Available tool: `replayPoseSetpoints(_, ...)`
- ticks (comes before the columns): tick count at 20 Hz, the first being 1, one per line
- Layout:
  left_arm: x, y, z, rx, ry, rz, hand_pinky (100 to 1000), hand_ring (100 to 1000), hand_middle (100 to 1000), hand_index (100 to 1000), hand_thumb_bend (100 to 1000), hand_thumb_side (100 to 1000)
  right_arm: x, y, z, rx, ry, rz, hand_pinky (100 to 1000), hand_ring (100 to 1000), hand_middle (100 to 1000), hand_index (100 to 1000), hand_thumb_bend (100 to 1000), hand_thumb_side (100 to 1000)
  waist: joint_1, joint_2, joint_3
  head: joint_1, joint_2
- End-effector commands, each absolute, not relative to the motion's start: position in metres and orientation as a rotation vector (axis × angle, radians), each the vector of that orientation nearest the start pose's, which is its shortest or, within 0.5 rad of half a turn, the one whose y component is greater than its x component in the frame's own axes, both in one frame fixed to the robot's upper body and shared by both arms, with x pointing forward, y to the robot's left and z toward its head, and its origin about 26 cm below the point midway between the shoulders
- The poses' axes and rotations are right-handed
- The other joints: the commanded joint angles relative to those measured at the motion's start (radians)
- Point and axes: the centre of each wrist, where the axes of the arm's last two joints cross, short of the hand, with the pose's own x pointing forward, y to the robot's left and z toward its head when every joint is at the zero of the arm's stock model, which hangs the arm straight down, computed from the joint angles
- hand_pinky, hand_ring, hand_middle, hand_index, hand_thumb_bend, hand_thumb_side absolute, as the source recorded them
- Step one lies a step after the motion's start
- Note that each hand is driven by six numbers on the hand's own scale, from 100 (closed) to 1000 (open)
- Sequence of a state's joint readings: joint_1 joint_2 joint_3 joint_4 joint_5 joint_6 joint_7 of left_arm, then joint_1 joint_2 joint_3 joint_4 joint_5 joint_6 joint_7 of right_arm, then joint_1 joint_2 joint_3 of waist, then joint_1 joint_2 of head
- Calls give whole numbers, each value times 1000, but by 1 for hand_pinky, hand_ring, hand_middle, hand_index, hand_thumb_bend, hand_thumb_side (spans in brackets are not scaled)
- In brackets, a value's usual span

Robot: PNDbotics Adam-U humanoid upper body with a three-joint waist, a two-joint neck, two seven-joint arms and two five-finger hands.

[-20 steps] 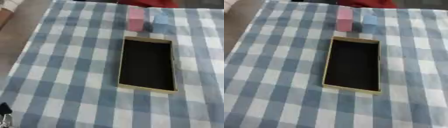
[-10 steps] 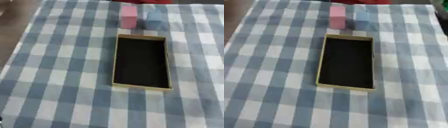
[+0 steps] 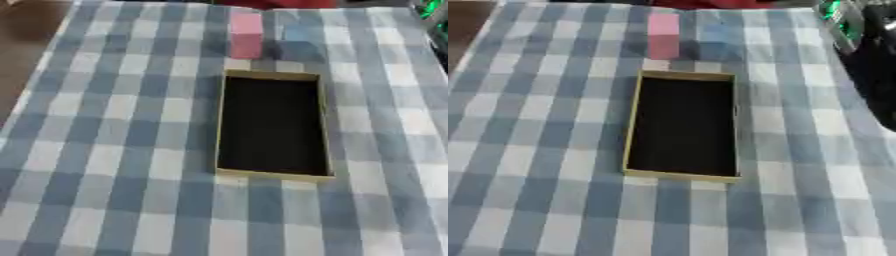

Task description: Pick up objects on the table and place them in the box.

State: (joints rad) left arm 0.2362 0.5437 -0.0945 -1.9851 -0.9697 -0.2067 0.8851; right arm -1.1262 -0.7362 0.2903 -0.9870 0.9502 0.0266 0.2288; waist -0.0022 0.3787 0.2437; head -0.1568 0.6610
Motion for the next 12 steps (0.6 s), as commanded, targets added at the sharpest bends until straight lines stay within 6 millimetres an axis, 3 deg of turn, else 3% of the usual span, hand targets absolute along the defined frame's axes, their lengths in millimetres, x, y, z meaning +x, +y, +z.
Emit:
replayPoseSetpoints(1,213,320,80,-1816,2876,791,661,647,533,695,100,402,461,-330,341,-1503,-1315,1369,926,917,888,933,430,794,2,-24,3,-3,-14)
replayPoseSetpoints(12,213,320,80,-1820,2875,817,662,647,533,694,100,376,465,-309,355,-1364,-1149,1513,925,929,896,931,177,595,-1,-29,7,2,-11)
